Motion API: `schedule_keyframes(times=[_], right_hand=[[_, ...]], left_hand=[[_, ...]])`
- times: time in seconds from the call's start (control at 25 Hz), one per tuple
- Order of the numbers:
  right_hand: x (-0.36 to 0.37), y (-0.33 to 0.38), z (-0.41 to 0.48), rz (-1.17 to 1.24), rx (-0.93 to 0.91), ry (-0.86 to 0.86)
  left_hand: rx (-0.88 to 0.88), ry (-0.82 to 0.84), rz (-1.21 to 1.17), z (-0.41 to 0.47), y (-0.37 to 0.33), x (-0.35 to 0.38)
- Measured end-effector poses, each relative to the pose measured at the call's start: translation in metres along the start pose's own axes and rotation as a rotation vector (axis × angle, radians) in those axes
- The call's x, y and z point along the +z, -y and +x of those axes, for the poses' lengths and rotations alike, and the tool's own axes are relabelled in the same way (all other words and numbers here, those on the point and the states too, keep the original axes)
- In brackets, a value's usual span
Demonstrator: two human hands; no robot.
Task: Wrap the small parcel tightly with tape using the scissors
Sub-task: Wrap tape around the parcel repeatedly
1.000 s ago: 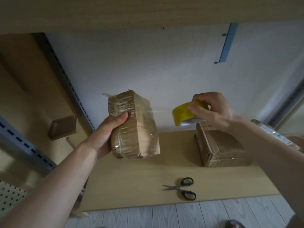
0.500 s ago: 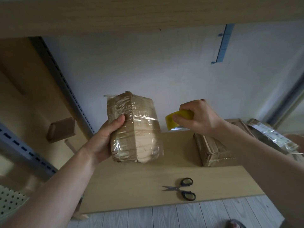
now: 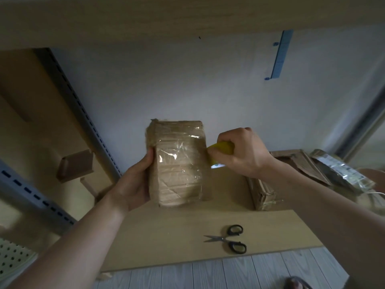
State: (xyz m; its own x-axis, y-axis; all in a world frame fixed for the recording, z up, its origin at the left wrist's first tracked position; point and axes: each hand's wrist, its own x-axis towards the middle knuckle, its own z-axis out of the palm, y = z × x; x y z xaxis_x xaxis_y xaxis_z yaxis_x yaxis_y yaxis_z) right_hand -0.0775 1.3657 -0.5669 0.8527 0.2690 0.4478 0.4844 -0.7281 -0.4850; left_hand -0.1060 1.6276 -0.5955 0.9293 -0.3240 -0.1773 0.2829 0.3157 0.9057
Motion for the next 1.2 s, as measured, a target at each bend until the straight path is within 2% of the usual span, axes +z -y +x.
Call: schedule_keyframes(times=[0.12, 0.2, 0.28, 0.36, 0.48, 0.64, 0.68, 0.84, 0.88, 0.96, 1.08, 1.2], right_hand=[[-0.003, -0.002, 0.000, -0.129, -0.001, -0.013], [0.001, 0.007, -0.001, -0.229, -0.033, -0.007], [0.001, 0.017, -0.003, -0.237, -0.091, 0.012], [-0.006, 0.017, -0.003, -0.018, -0.077, 0.074], [-0.016, 0.004, -0.001, 0.446, 0.058, 0.128], [-0.019, -0.006, 0.001, 0.725, 0.095, 0.134], [-0.022, -0.006, 0.003, 0.678, 0.075, 0.140], [-0.029, -0.016, 0.012, 0.001, -0.119, -0.010], [-0.030, -0.020, 0.012, -0.085, -0.132, -0.032], [-0.029, -0.023, 0.010, -0.108, -0.156, -0.027], [-0.035, -0.028, 0.010, -0.001, -0.149, 0.017], [-0.031, -0.035, 0.011, -0.110, -0.160, -0.003]], left_hand=[[0.040, -0.102, 0.015, 0.004, -0.002, 0.004], [0.041, -0.110, 0.119, 0.002, 0.003, 0.014], [0.088, -0.215, 0.222, 0.006, 0.012, 0.020], [0.125, -0.333, 0.187, 0.008, 0.014, 0.020], [0.114, -0.379, 0.073, 0.008, 0.008, 0.014], [0.102, -0.404, 0.052, 0.006, 0.000, 0.017], [0.095, -0.416, 0.058, 0.006, -0.003, 0.017], [0.111, -0.475, 0.077, 0.003, -0.015, 0.009], [0.108, -0.468, 0.080, 0.001, -0.015, 0.007], [0.112, -0.440, 0.089, -0.001, -0.017, 0.003], [0.133, -0.434, 0.080, -0.005, -0.025, 0.001], [0.129, -0.397, 0.068, -0.006, -0.028, 0.001]])
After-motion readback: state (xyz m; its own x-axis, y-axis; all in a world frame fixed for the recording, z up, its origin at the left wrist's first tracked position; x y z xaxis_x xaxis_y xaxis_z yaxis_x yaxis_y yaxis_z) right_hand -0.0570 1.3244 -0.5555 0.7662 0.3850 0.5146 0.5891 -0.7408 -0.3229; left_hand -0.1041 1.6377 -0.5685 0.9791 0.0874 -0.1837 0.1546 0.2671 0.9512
